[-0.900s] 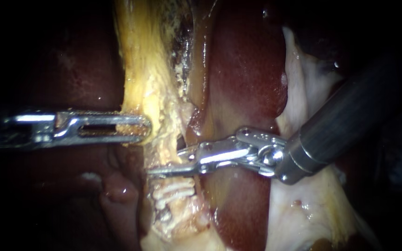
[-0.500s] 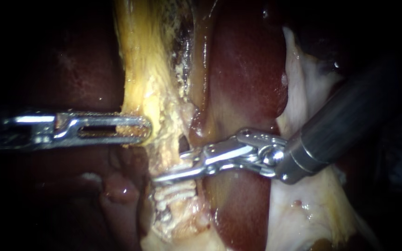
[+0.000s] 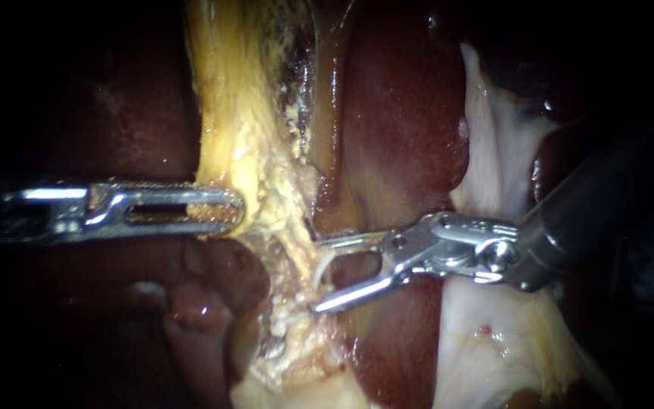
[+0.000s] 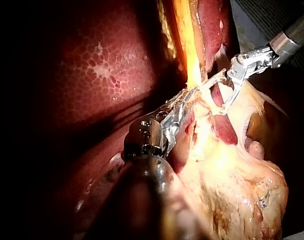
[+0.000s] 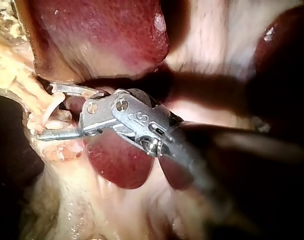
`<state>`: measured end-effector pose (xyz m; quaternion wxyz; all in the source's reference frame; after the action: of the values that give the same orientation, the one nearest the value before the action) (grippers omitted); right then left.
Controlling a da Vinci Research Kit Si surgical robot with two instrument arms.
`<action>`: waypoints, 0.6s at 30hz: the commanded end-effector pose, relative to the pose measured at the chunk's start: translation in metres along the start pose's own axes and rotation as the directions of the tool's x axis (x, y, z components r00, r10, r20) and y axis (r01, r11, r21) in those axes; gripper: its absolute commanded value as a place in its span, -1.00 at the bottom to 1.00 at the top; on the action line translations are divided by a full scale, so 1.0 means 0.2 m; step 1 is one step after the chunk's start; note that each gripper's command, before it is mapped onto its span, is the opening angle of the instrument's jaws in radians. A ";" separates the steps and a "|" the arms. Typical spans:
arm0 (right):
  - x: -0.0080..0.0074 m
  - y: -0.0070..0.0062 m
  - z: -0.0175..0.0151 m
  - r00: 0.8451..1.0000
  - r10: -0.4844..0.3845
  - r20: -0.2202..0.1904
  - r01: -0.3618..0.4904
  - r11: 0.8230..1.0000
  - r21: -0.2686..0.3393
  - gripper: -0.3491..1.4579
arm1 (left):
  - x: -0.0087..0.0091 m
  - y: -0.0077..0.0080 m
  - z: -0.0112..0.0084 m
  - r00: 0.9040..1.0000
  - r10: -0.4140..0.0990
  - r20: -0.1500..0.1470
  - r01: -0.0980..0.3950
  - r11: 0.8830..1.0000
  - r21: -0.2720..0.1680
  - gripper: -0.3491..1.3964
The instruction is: Going back third clip left tube
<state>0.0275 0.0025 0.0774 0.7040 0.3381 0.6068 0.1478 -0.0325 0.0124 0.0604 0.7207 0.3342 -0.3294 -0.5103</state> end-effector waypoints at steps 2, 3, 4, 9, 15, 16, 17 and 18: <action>0.003 0.000 -0.005 1.000 -0.014 -0.002 0.014 1.000 -0.009 0.05 | 0.000 0.000 0.000 1.000 0.000 0.000 0.000 1.000 0.000 -1.00; 0.004 -0.001 -0.008 1.000 -0.018 -0.003 0.018 1.000 -0.010 0.05 | 0.000 0.000 0.000 1.000 0.000 0.000 0.000 1.000 0.000 -1.00; 0.006 -0.001 -0.011 1.000 -0.026 -0.003 0.025 1.000 -0.013 0.05 | 0.000 0.000 0.000 1.000 0.000 0.000 0.000 1.000 0.000 -1.00; 0.010 -0.003 -0.022 1.000 -0.031 -0.005 0.031 0.999 -0.030 0.05 | 0.000 0.000 0.000 1.000 0.000 0.000 0.000 1.000 0.001 -1.00; 0.012 -0.005 -0.026 0.999 -0.045 -0.008 0.045 0.999 -0.030 0.05 | 0.000 0.001 0.000 1.000 0.000 -0.001 0.000 1.000 0.001 -1.00; 0.013 -0.006 -0.028 0.998 -0.056 -0.010 0.056 0.998 -0.028 0.05 | 0.000 0.001 0.000 1.000 0.000 -0.001 0.000 1.000 0.001 -1.00; 0.013 -0.007 -0.028 0.998 -0.067 -0.012 0.067 0.997 -0.027 0.05 | 0.000 0.001 0.000 1.000 0.000 -0.001 0.000 1.000 0.001 -1.00; 0.014 -0.007 -0.029 0.997 -0.072 -0.015 0.071 0.997 -0.026 0.05 | 0.000 0.001 0.000 1.000 0.001 -0.001 -0.001 1.000 0.001 -1.00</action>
<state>0.0221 0.0052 0.0738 0.7082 0.3037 0.6240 0.1300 -0.0323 0.0124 0.0605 0.7208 0.3346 -0.3293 -0.5100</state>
